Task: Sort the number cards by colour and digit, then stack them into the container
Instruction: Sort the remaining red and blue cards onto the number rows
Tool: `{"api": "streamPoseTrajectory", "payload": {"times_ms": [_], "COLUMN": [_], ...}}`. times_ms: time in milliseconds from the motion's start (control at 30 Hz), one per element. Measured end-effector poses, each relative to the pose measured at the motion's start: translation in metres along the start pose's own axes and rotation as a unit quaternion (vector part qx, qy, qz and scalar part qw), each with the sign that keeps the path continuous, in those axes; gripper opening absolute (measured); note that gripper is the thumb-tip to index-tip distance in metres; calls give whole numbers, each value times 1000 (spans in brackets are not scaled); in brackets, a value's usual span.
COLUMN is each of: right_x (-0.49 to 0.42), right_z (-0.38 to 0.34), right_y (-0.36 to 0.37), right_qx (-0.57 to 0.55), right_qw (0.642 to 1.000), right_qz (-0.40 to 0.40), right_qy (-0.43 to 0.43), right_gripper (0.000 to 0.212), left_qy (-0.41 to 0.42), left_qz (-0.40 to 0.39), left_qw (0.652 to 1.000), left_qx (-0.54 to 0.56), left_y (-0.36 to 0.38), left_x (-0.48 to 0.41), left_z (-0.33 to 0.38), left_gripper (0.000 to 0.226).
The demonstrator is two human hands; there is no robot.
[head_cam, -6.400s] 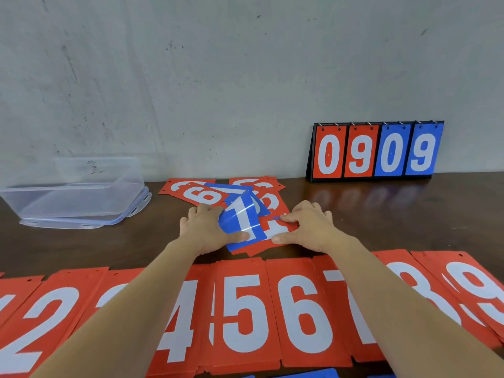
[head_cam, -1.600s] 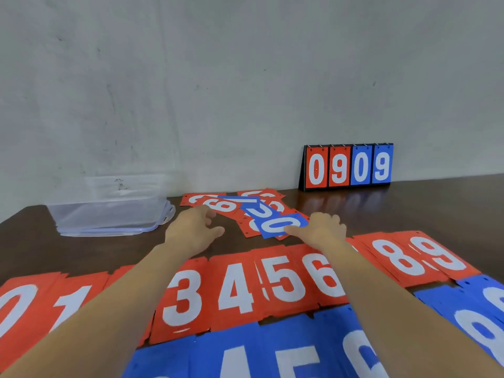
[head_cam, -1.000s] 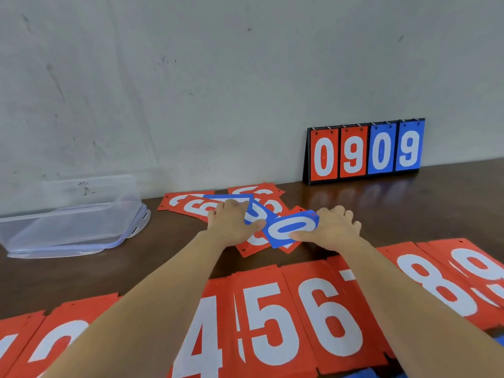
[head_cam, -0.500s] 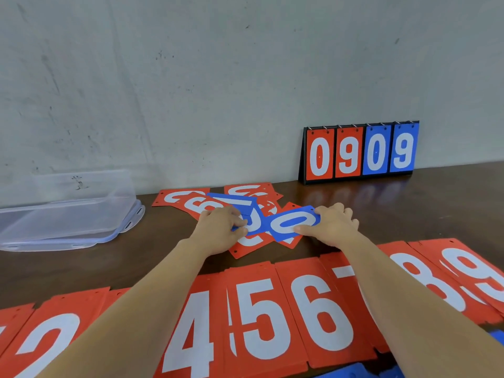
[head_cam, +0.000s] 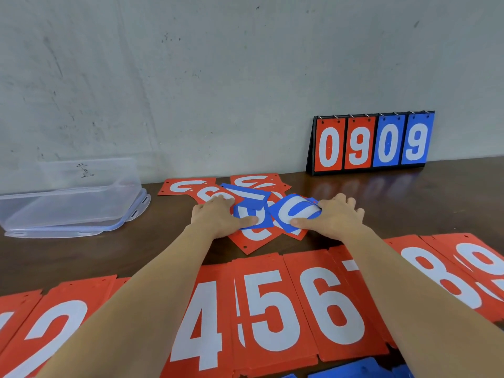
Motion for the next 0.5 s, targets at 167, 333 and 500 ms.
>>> {"api": "streamPoseTrajectory", "payload": {"times_ms": [167, 333, 500], "right_x": [3, 2, 0], "right_z": [-5, 0, 5], "right_y": [-6, -5, -5], "right_qx": [-21, -146, -217], "right_qw": [999, 989, 974], "right_qz": [22, 27, 42], "right_qy": [-12, 26, 51], "right_gripper": [80, 64, 75], "left_qy": [14, 27, 53], "left_qz": [11, 33, 37], "left_qw": [1000, 999, 994], "left_qx": [-6, 19, 90], "left_y": [-2, -6, -9], "left_x": [1, 8, 18], "left_z": [1, 0, -10], "left_gripper": [78, 63, 49]}}
Point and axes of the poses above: each hand's wrist, its own x-axis away from the middle knuckle, its own y-axis out of the palm, z = x × y, the point moved 7 cm from there along -x, towards the middle knuckle, and after that the axes turned 14 degrees about z, right-handed, at the moved point
